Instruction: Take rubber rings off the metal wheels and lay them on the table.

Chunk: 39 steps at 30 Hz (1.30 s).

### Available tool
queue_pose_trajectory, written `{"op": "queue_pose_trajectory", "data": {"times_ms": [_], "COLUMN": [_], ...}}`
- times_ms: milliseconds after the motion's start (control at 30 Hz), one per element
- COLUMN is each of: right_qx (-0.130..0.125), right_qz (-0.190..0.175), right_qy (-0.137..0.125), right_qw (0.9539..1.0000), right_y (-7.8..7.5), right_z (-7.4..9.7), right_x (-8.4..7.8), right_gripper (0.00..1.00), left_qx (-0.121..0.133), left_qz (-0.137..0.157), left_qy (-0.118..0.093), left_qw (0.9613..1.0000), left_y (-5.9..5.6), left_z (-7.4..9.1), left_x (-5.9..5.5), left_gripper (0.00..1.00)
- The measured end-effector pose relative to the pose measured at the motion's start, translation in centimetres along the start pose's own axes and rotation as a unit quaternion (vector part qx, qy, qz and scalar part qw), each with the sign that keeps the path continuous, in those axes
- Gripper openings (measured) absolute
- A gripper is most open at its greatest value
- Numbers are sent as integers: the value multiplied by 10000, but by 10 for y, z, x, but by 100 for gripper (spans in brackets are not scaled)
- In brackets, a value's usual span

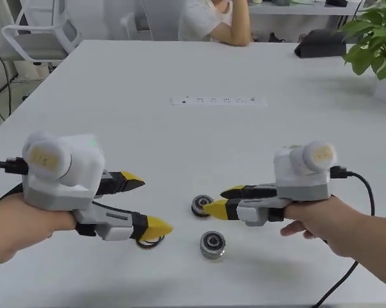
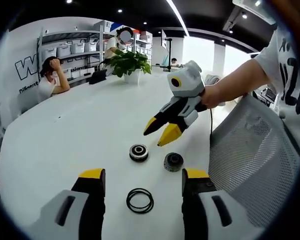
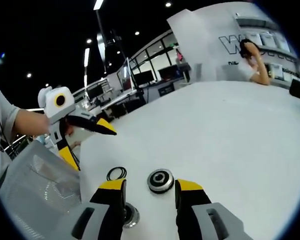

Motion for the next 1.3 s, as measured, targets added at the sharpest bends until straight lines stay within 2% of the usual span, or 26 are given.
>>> {"op": "queue_pose_trajectory", "data": {"times_ms": [367, 600, 800, 1133, 1300], "right_qx": [-118, -126, -113, -94, -79], "right_qz": [148, 231, 295, 399, 412], "right_qy": [96, 183, 239, 376, 390], "right_qw": [9998, 9995, 9992, 9985, 9984], "right_y": [-8, -10, -11, -13, -13], "right_z": [2, -1, -4, -12, -14], "right_x": [-5, -8, -10, -15, -16], "right_gripper": [38, 38, 37, 36, 36], "left_qx": [-47, -64, -71, -212, -259], "left_qz": [5, 119, 106, 80, 63], "left_qy": [-1, 14, 81, 152, 187], "left_qw": [10000, 9999, 9999, 9996, 9995], "left_y": [7, 13, 19, 19, 21], "left_z": [-18, -29, -41, -60, -70], "left_x": [7, 7, 6, 7, 8], "left_gripper": [55, 51, 48, 39, 38]}}
Point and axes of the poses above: the centre of the closed fingertips' face, and the gripper's own axes: z roughly backward along the fingers, y roughly to its left, x roughly out of its top, the point moved 9 cm from there along z, roughly backward along the fingers, and after that the axes turned 1 degree about y, right-handed, at the moved point
